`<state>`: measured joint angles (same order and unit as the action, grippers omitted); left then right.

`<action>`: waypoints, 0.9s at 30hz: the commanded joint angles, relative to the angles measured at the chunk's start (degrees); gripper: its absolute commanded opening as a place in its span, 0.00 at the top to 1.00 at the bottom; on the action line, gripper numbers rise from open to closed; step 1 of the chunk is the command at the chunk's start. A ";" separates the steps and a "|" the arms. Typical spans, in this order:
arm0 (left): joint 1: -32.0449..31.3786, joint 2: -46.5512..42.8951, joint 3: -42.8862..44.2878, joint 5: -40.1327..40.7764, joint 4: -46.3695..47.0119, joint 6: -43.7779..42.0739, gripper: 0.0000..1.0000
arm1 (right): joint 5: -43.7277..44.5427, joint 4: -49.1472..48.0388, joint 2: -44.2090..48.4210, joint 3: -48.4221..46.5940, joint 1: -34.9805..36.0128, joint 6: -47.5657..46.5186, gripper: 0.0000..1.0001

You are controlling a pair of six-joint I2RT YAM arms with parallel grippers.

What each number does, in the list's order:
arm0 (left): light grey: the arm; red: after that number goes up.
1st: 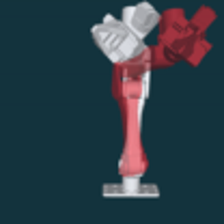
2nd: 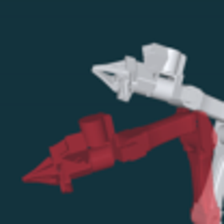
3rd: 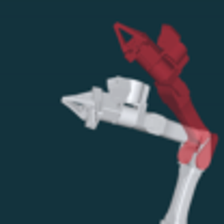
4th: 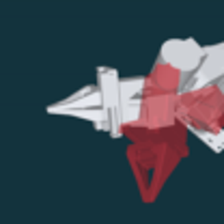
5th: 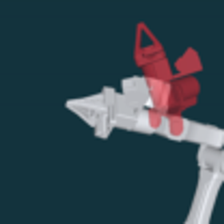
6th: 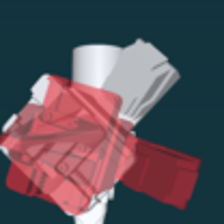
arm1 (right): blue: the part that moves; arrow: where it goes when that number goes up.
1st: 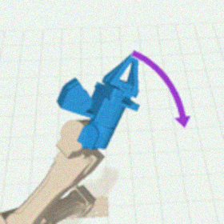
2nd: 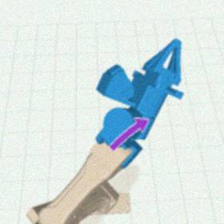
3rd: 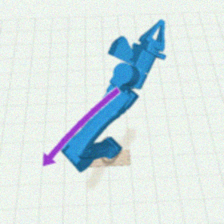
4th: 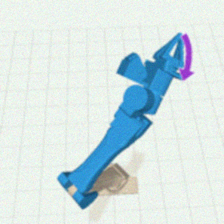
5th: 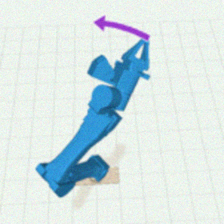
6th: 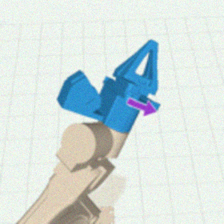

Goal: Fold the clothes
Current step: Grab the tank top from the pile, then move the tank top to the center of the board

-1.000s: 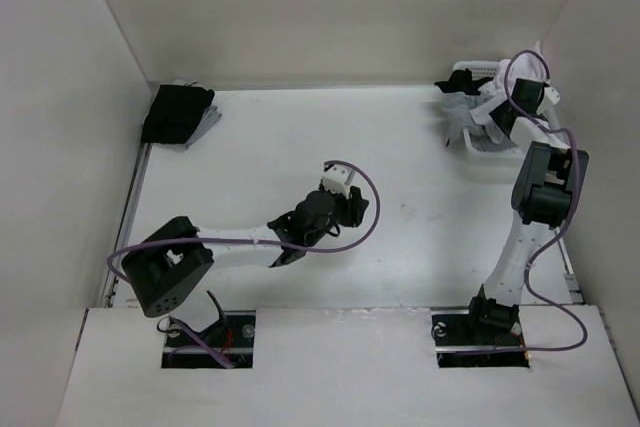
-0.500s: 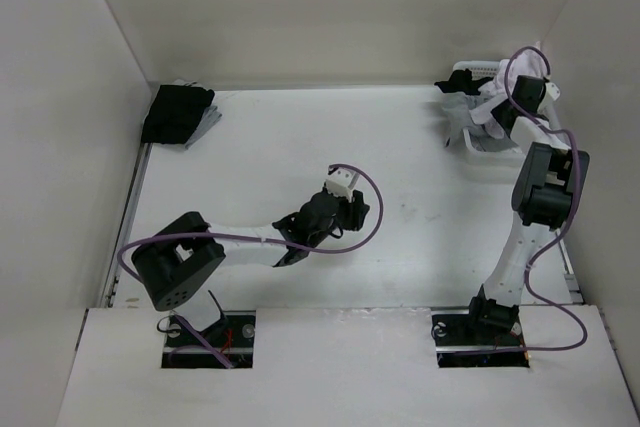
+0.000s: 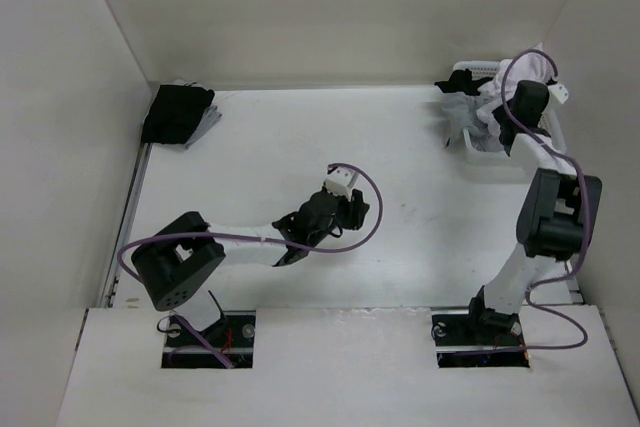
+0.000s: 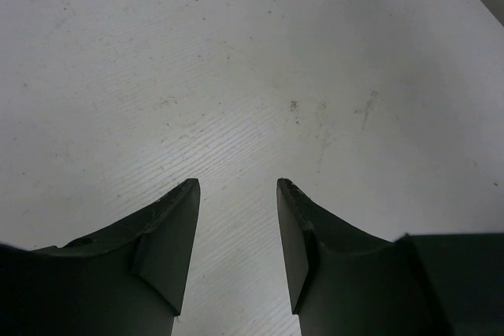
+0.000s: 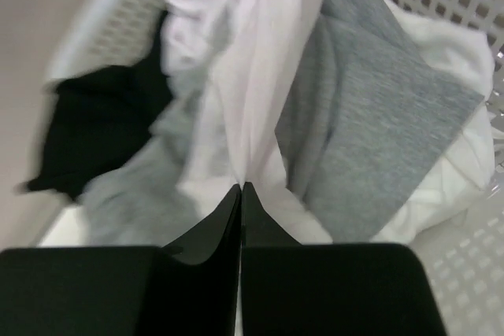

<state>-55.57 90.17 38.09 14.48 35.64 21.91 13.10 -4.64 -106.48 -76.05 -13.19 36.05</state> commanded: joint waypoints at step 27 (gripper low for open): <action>24.60 -36.39 -6.97 0.64 -10.24 17.47 0.51 | -17.06 -13.90 53.92 11.81 54.52 -2.03 0.96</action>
<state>-30.26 54.04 31.77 16.36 25.39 38.85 -1.74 -14.59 -52.12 -64.16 36.73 33.74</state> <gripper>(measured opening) 0.482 0.044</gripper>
